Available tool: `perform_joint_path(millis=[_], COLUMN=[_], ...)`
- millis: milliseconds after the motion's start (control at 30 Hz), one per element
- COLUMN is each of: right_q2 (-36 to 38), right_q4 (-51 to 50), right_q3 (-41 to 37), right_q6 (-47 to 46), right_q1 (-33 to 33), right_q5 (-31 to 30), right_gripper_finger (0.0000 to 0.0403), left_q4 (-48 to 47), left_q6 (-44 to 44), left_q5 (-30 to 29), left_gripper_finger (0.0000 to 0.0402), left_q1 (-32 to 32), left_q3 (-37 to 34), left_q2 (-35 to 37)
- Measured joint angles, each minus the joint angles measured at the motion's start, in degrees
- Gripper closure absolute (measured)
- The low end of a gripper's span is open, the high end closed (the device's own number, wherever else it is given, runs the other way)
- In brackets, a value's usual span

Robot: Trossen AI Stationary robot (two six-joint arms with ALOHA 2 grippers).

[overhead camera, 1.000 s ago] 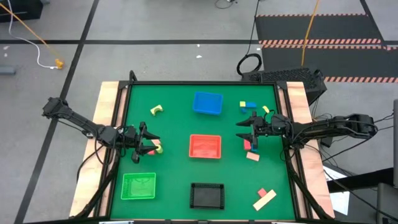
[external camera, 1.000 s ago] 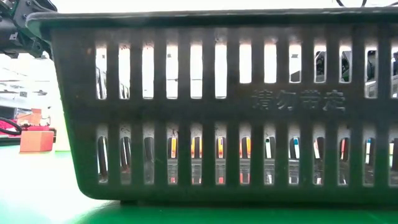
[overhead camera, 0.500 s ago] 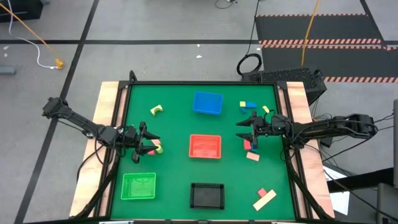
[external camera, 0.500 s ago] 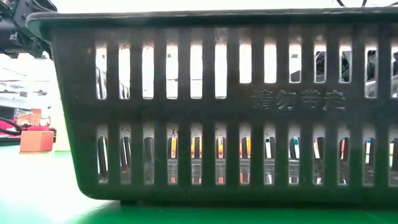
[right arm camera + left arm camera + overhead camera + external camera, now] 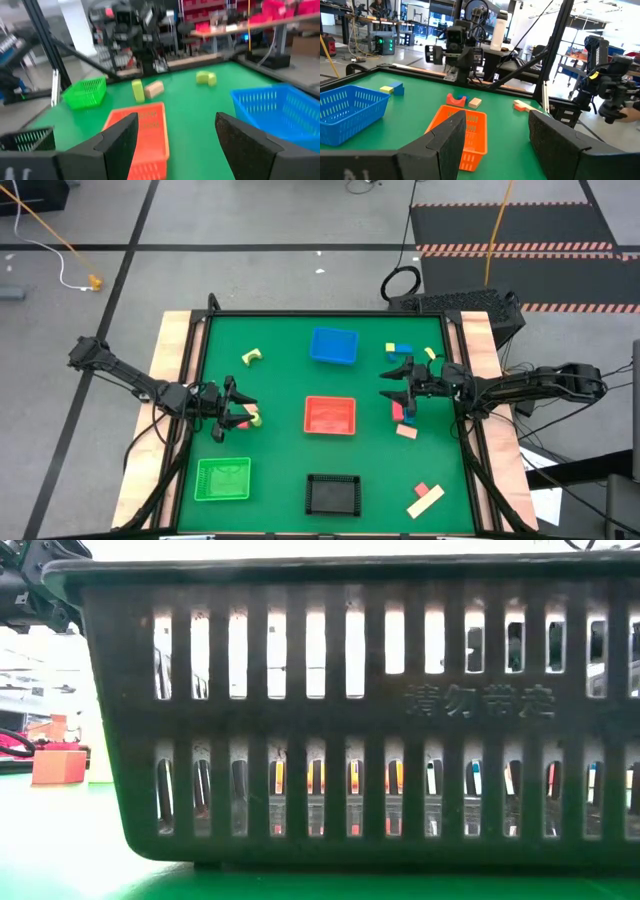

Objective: Sort & place blocks by color
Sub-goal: Put the top right blue block into the blue bin

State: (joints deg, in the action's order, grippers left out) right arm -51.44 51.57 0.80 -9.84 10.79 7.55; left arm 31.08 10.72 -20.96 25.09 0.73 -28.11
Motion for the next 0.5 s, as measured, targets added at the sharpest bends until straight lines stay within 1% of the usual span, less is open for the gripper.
perform_joint_path(millis=[100,167,267,433,500], right_q2=[0.0,0.0,0.0,0.0,0.0], right_q4=[3.0,4.6,4.3,3.6,2.2], right_q3=[0.1,0.4,1.7,4.9,6.8], right_q6=[-2.9,-5.2,-7.3,-4.9,-2.7], right_q1=[0.0,0.0,0.0,0.1,0.3], right_q5=[-0.3,-2.6,-6.9,-13.3,-17.8], right_gripper_finger=[0.0147,0.0147,0.0147,0.0147,0.0147], left_q4=[0.0,0.0,0.0,0.0,0.0], left_q6=[0.0,0.0,0.0,0.0,0.0], left_q5=[0.0,0.0,0.0,0.0,0.0], left_gripper_finger=[0.0183,0.0183,0.0183,0.0183,0.0183], left_q1=[0.0,0.0,0.0,0.0,0.0], left_q3=[0.0,0.0,0.0,0.0,0.0], left_q2=[0.0,0.0,0.0,0.0,0.0])
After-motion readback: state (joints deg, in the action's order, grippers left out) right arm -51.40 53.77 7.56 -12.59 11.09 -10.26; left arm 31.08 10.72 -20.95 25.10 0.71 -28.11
